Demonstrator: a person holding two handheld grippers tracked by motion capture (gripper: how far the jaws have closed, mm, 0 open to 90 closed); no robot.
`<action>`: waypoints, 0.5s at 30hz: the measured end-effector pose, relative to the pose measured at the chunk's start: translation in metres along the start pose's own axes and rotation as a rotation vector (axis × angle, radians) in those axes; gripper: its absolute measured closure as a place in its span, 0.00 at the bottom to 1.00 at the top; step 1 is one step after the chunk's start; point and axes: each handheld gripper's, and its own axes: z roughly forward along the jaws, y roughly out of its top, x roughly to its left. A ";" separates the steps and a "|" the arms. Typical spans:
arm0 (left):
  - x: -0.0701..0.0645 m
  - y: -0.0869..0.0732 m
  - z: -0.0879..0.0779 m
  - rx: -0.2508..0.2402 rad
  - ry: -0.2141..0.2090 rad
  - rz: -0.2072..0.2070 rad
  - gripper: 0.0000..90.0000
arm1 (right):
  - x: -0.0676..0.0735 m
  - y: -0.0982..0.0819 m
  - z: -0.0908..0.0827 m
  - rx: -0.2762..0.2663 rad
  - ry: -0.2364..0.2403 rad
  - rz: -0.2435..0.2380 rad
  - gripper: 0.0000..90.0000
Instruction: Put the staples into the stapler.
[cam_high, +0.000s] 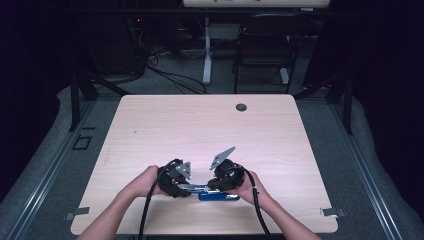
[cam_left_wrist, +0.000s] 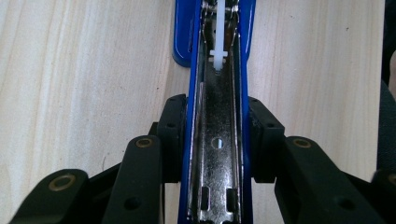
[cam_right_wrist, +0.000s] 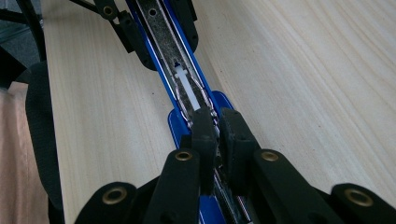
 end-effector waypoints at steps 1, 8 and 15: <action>0.000 0.001 -0.001 0.000 -0.005 0.001 0.71 | 0.001 0.000 0.000 0.001 -0.001 -0.002 0.95; -0.001 0.004 -0.005 0.004 -0.005 0.010 0.71 | 0.003 0.002 0.000 -0.008 0.005 -0.013 0.96; -0.002 0.008 -0.008 -0.002 0.007 0.016 0.71 | 0.004 0.004 0.000 -0.013 0.012 -0.013 0.96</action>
